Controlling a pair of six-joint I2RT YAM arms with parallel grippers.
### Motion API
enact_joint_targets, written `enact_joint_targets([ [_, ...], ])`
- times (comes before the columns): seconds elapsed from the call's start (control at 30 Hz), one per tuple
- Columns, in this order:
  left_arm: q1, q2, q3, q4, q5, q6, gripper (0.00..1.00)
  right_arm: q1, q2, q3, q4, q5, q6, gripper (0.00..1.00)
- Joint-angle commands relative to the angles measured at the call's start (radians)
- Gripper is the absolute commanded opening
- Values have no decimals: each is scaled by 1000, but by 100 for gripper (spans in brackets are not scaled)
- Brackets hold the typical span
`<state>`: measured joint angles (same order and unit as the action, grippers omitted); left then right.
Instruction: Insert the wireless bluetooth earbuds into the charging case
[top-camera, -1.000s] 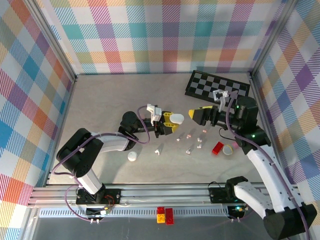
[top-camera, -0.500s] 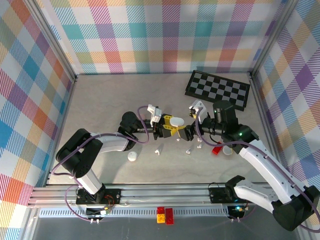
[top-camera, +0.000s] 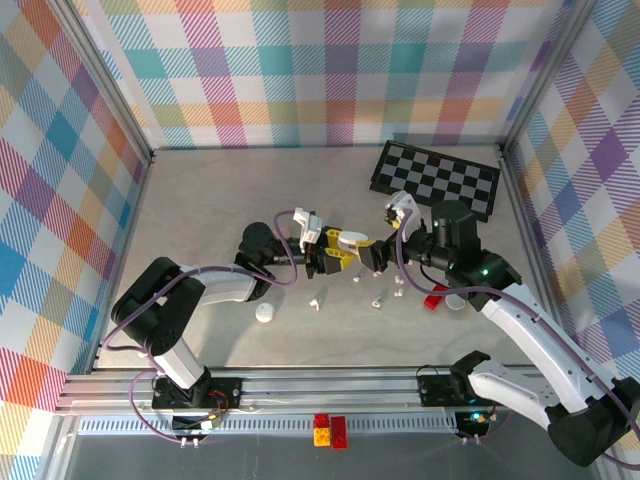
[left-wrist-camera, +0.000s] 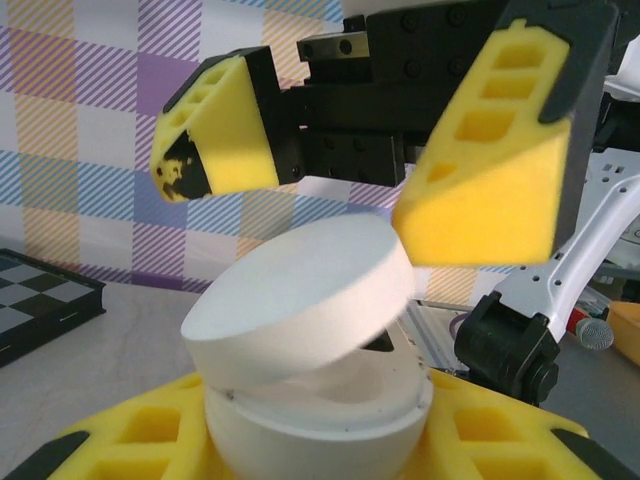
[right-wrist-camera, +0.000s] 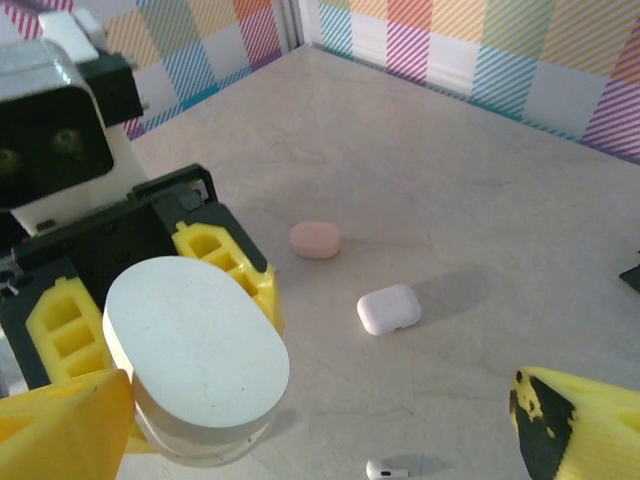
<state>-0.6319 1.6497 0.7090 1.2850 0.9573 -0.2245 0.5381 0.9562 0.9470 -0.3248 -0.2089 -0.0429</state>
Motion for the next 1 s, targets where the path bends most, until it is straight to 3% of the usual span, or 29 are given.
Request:
enact_joint_targets([
  [0.0,-2,-35,-8,62,47,7,38,-4,3,35,31,89,65,95],
  [0.5,6,-45,-32,62,14,32,38,-20,-118,-6,75,27,150,99],
  [0.77,21,-60,-43,63,2,27,38,-312,-244,-154,61,-5,480,99],
  [0.97,29,-65,-48,64,0,27,38,-446,-166,-233,-113,-20,623,94],
])
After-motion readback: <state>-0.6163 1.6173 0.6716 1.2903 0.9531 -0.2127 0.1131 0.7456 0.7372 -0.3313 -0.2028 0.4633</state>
